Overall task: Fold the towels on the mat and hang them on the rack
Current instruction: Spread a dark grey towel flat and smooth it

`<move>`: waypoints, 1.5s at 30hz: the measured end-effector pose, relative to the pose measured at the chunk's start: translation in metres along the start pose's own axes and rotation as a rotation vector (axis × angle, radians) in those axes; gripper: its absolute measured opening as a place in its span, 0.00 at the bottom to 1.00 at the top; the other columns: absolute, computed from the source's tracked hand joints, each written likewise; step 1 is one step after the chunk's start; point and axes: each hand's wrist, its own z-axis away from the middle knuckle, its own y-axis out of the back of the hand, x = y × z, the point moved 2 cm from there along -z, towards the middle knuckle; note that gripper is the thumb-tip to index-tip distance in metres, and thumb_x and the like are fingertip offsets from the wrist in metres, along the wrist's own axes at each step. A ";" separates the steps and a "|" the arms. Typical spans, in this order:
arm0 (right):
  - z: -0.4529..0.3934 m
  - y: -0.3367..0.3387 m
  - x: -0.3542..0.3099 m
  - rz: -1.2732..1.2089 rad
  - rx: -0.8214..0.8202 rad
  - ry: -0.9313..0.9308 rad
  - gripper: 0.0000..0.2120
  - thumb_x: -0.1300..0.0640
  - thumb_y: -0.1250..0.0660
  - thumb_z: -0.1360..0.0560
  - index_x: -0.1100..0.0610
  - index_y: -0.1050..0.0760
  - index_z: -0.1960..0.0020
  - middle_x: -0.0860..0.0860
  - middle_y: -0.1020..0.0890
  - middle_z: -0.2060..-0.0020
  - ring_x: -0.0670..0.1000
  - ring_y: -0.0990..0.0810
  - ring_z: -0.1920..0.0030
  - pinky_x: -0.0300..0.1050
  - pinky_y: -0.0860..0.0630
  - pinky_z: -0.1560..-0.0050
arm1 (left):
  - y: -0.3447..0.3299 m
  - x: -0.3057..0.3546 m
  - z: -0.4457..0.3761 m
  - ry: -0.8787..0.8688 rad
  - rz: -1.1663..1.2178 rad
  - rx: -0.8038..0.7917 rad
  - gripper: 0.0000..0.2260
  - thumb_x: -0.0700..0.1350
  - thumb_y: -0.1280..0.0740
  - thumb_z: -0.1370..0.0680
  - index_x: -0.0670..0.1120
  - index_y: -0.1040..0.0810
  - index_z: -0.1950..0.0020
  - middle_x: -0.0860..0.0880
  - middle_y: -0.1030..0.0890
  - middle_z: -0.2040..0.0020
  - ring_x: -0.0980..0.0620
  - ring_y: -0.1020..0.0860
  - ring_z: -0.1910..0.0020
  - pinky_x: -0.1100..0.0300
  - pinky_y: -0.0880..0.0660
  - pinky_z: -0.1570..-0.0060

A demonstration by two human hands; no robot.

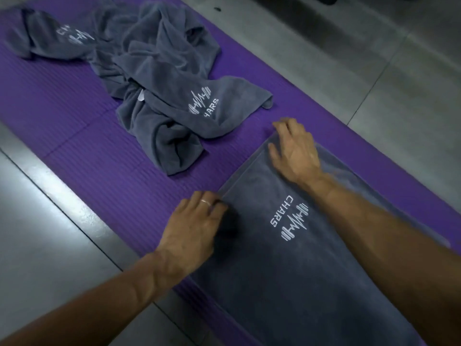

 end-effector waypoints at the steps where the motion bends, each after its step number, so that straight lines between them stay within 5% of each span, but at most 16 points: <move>1: 0.016 -0.006 -0.010 -0.019 0.025 0.052 0.23 0.51 0.39 0.23 0.60 0.31 0.32 0.59 0.30 0.31 0.61 0.29 0.34 0.59 0.30 0.36 | -0.007 0.008 -0.005 -0.088 0.000 -0.021 0.23 0.40 0.36 0.35 0.44 0.22 0.40 0.45 0.22 0.41 0.42 0.23 0.44 0.50 0.25 0.47; 3: 0.047 -0.023 -0.029 -0.070 -0.091 0.191 0.26 0.46 0.45 0.22 0.59 0.32 0.29 0.58 0.33 0.27 0.58 0.34 0.28 0.59 0.35 0.30 | -0.025 0.019 -0.011 -0.145 -0.007 -0.113 0.25 0.46 0.43 0.26 0.40 0.27 0.31 0.42 0.27 0.31 0.43 0.29 0.31 0.50 0.33 0.32; 5: 0.058 -0.039 -0.027 0.005 -0.277 0.261 0.32 0.40 0.54 0.22 0.55 0.43 0.23 0.53 0.44 0.22 0.53 0.47 0.22 0.58 0.48 0.24 | -0.040 0.017 -0.008 -0.120 -0.083 -0.185 0.29 0.57 0.48 0.20 0.39 0.36 0.25 0.42 0.36 0.25 0.44 0.39 0.25 0.47 0.44 0.27; 9: 0.007 -0.042 0.036 0.146 -0.330 0.050 0.32 0.36 0.61 0.21 0.47 0.61 0.21 0.47 0.59 0.22 0.49 0.61 0.22 0.57 0.63 0.25 | -0.046 0.013 -0.005 -0.116 -0.124 -0.190 0.35 0.64 0.49 0.21 0.40 0.41 0.23 0.43 0.42 0.23 0.45 0.45 0.23 0.45 0.48 0.27; 13: -0.019 -0.034 0.057 0.091 -0.336 -0.112 0.34 0.37 0.55 0.20 0.52 0.59 0.21 0.49 0.57 0.21 0.51 0.58 0.22 0.58 0.61 0.25 | -0.036 0.020 -0.013 -0.105 -0.126 -0.156 0.35 0.60 0.43 0.28 0.38 0.32 0.28 0.39 0.33 0.27 0.42 0.38 0.25 0.40 0.47 0.28; 16: 0.023 -0.023 0.028 -0.028 -0.147 -0.034 0.30 0.44 0.53 0.18 0.58 0.49 0.22 0.55 0.46 0.22 0.55 0.50 0.22 0.56 0.54 0.24 | -0.032 0.039 -0.035 -0.195 -0.118 -0.094 0.30 0.54 0.42 0.31 0.37 0.26 0.34 0.39 0.28 0.32 0.40 0.34 0.28 0.41 0.44 0.27; 19: 0.094 -0.021 0.025 -0.053 -0.182 0.166 0.27 0.47 0.51 0.20 0.58 0.38 0.25 0.56 0.36 0.25 0.56 0.38 0.25 0.56 0.42 0.27 | -0.049 0.069 -0.051 -0.241 -0.089 -0.135 0.30 0.55 0.47 0.23 0.38 0.33 0.27 0.40 0.33 0.27 0.42 0.38 0.25 0.46 0.42 0.26; 22: 0.129 -0.019 0.084 0.117 -0.338 0.147 0.31 0.40 0.57 0.21 0.51 0.50 0.21 0.52 0.45 0.22 0.54 0.47 0.22 0.57 0.49 0.25 | -0.067 0.079 -0.048 -0.201 -0.185 -0.193 0.37 0.65 0.49 0.24 0.40 0.39 0.24 0.40 0.39 0.23 0.42 0.43 0.23 0.42 0.46 0.26; 25: 0.130 -0.007 0.144 0.209 -0.372 -0.056 0.34 0.35 0.66 0.25 0.47 0.60 0.22 0.48 0.54 0.21 0.52 0.55 0.22 0.57 0.57 0.24 | -0.063 0.083 -0.051 -0.156 -0.182 -0.168 0.38 0.62 0.45 0.29 0.40 0.34 0.26 0.40 0.36 0.25 0.41 0.42 0.24 0.40 0.45 0.27; 29: 0.141 0.007 0.131 0.142 -0.238 -0.009 0.34 0.40 0.59 0.22 0.57 0.47 0.22 0.54 0.47 0.22 0.55 0.50 0.22 0.55 0.55 0.25 | -0.069 0.130 -0.063 -0.201 -0.099 -0.110 0.33 0.54 0.45 0.30 0.38 0.30 0.29 0.41 0.31 0.28 0.41 0.36 0.26 0.39 0.41 0.28; 32: 0.189 -0.002 0.130 0.091 -0.352 0.195 0.33 0.40 0.57 0.22 0.55 0.48 0.21 0.53 0.47 0.22 0.52 0.50 0.22 0.53 0.53 0.26 | -0.091 0.163 -0.060 -0.246 -0.141 -0.123 0.34 0.60 0.46 0.24 0.39 0.35 0.26 0.41 0.35 0.25 0.42 0.39 0.25 0.40 0.45 0.27; 35: 0.215 -0.003 0.203 0.175 -0.325 -0.067 0.34 0.36 0.63 0.24 0.48 0.57 0.22 0.50 0.52 0.21 0.53 0.54 0.22 0.56 0.56 0.25 | -0.100 0.165 -0.058 -0.219 -0.238 -0.157 0.39 0.67 0.47 0.26 0.41 0.39 0.24 0.41 0.39 0.23 0.42 0.44 0.23 0.38 0.47 0.27; 38: 0.218 0.006 0.238 0.115 -0.276 -0.342 0.34 0.37 0.63 0.24 0.50 0.53 0.21 0.52 0.51 0.21 0.54 0.54 0.22 0.59 0.56 0.25 | -0.093 0.180 -0.062 -0.210 -0.222 -0.135 0.37 0.60 0.44 0.29 0.37 0.34 0.27 0.38 0.34 0.26 0.39 0.38 0.26 0.37 0.43 0.29; 42: 0.254 0.002 0.184 -0.020 -0.124 -0.049 0.29 0.45 0.51 0.22 0.58 0.37 0.25 0.58 0.39 0.24 0.58 0.41 0.24 0.60 0.46 0.26 | -0.112 0.243 -0.044 -0.264 -0.100 -0.126 0.32 0.56 0.44 0.27 0.36 0.32 0.28 0.38 0.31 0.28 0.40 0.36 0.26 0.38 0.41 0.29; 45: 0.304 -0.002 0.213 0.077 -0.253 0.094 0.30 0.41 0.51 0.22 0.52 0.41 0.23 0.54 0.41 0.23 0.55 0.43 0.23 0.61 0.46 0.27 | -0.134 0.278 -0.020 -0.282 -0.172 -0.182 0.36 0.61 0.45 0.25 0.37 0.36 0.26 0.36 0.37 0.25 0.38 0.42 0.24 0.37 0.46 0.29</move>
